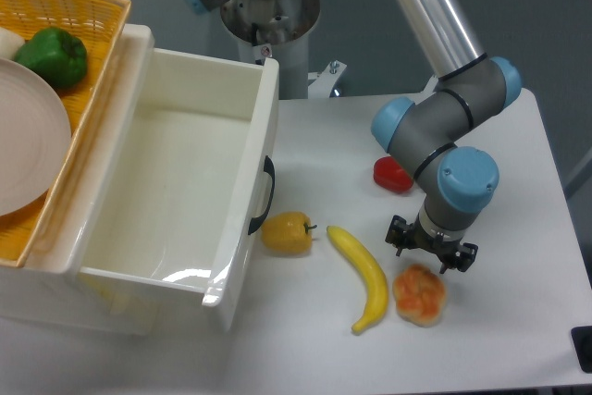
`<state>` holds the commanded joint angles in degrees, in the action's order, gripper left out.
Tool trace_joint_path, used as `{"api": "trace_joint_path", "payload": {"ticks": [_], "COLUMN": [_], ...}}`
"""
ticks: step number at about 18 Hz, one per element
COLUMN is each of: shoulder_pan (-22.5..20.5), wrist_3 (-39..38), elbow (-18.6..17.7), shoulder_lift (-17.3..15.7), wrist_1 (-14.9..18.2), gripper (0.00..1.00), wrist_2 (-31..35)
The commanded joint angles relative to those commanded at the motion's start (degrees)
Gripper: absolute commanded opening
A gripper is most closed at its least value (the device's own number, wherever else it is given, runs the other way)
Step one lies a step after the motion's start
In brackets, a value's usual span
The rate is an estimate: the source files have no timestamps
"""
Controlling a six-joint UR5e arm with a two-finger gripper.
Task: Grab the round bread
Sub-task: 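Lower the gripper down around the orange bread bun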
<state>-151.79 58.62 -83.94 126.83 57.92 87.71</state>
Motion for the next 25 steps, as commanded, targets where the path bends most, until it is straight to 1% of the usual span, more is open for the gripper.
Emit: {"api": "trace_joint_path", "payload": {"ticks": [4, 5, 7, 9, 11, 12, 13, 14, 22, 23, 24, 25], "shoulder_pan": [0.52, 0.61, 0.70, 0.70, 0.70, 0.70, 0.70, 0.70, 0.70, 0.62, 0.62, 0.62], "wrist_3": [-0.09, -0.26, -0.53, -0.53, -0.35, -0.27, -0.44, -0.44, -0.53, -0.53, -0.62, -0.62], "elbow": [0.36, 0.53, 0.36, 0.09, 0.01, 0.00, 0.00, -0.08, -0.26, -0.26, 0.00, 0.18], "shoulder_lift": [0.79, 0.79, 0.53, 0.44, -0.17, -0.44, -0.70, -0.88, -1.84, -1.84, -1.84, -1.76], "wrist_1": [-0.09, 0.00, 0.00, 0.09, 0.09, 0.17, 0.18, 0.26, 0.53, 0.44, 0.35, 0.26], "gripper": [0.81, 0.78, 0.68, 0.50, 0.24, 0.14, 0.04, 0.00, 0.00, 0.14, 0.46, 0.57], "wrist_2": [0.09, 0.09, 0.00, 0.00, 0.00, 0.00, 0.00, 0.00, -0.35, -0.44, -0.53, -0.53]}}
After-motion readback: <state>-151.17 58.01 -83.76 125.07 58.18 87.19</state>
